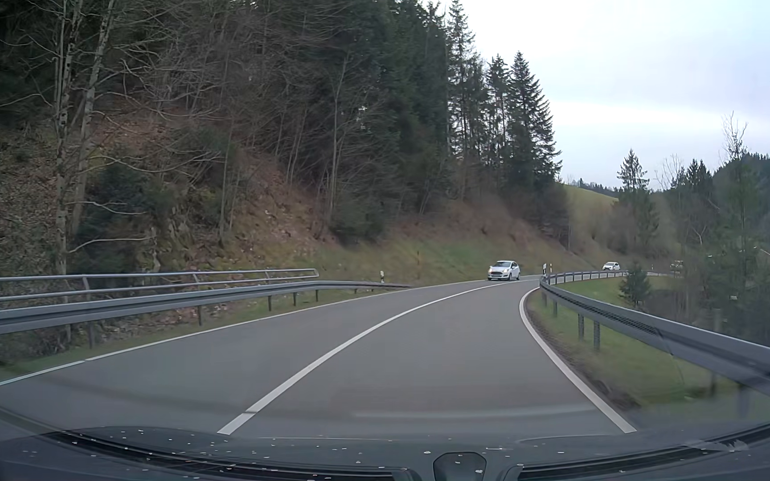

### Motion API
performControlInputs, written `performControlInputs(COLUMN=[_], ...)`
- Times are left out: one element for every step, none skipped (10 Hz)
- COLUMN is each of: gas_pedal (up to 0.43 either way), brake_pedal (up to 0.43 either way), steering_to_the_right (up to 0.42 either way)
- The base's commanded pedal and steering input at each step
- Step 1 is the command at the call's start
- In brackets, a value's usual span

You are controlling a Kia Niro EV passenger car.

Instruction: Follow the waypoints while adhering to traffic rules and regulations

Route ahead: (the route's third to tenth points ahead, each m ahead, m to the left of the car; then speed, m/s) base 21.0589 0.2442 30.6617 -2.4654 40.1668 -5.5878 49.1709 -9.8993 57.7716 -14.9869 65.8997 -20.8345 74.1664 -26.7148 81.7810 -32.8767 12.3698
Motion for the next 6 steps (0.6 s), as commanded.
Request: performControlInputs(gas_pedal=[0.0, 0.0, 0.0, 0.0, 0.0, 0.0], brake_pedal=[0.0, 0.0, 0.0, 0.0, 0.0, 0.0], steering_to_the_right=[0.038, 0.04, 0.043, 0.046, 0.048, 0.05])
